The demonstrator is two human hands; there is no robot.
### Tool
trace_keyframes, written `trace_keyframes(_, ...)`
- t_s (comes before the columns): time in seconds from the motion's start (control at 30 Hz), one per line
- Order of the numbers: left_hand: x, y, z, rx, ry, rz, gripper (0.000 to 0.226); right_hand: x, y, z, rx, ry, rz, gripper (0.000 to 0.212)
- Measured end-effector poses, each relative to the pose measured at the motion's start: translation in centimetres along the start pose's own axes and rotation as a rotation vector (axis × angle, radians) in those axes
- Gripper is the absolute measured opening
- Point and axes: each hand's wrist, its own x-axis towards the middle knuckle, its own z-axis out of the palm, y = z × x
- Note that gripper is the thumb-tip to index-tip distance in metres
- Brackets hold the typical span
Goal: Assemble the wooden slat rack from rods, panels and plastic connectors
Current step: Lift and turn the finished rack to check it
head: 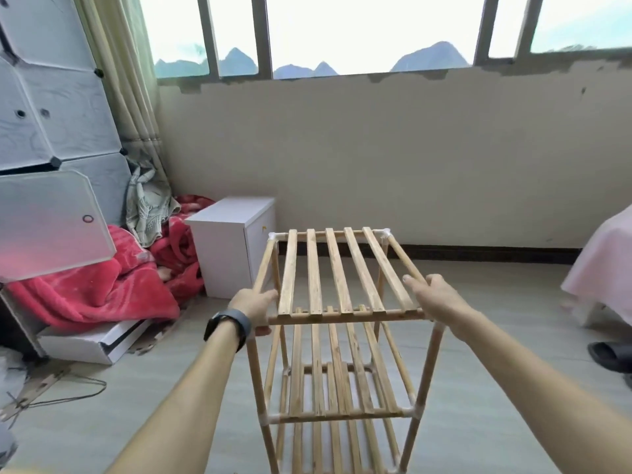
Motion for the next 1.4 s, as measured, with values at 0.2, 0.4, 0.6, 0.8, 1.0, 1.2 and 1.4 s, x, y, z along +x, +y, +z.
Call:
trace_keyframes(0.2, -1.3, 0.6, 4.4, 0.066, 0.008, 0.078, 0.011, 2.4, 4.5, -3.7, 0.063, 0.051, 0.123, 0.045)
trace_keyframes(0.4, -2.9, 2.7, 10.0, 0.047, -0.093, 0.130, 0.024, 1.5, 8.8, -8.0, -0.103, 0.149, 0.200, 0.040)
trace_keyframes(0.6, -4.0, 3.9, 13.1, 0.029, -0.097, 0.187, 0.042, 0.8, 12.4, -10.4, -0.243, 0.328, 0.130, 0.054)
trace_keyframes(0.8, -6.5, 1.5, 14.5, 0.059, 0.056, 0.298, 0.075, -0.9, 15.7, -10.2, -0.154, 0.459, -0.044, 0.065)
trace_keyframes(1.0, -8.3, -6.3, 17.7, -0.157, 0.027, 0.152, 0.068, -4.5, 22.4, -4.8, 0.170, 0.298, 0.037, 0.048)
trace_keyframes(1.2, -8.4, -5.9, 18.2, -0.446, -0.149, -0.042, 0.086, -5.6, 22.6, -4.6, 0.669, 0.104, 0.222, 0.085)
trace_keyframes(1.4, -8.8, -5.4, 17.4, -0.670, -0.206, -0.105, 0.084, -5.4, 21.5, -5.0, 0.697, 0.135, 0.132, 0.096)
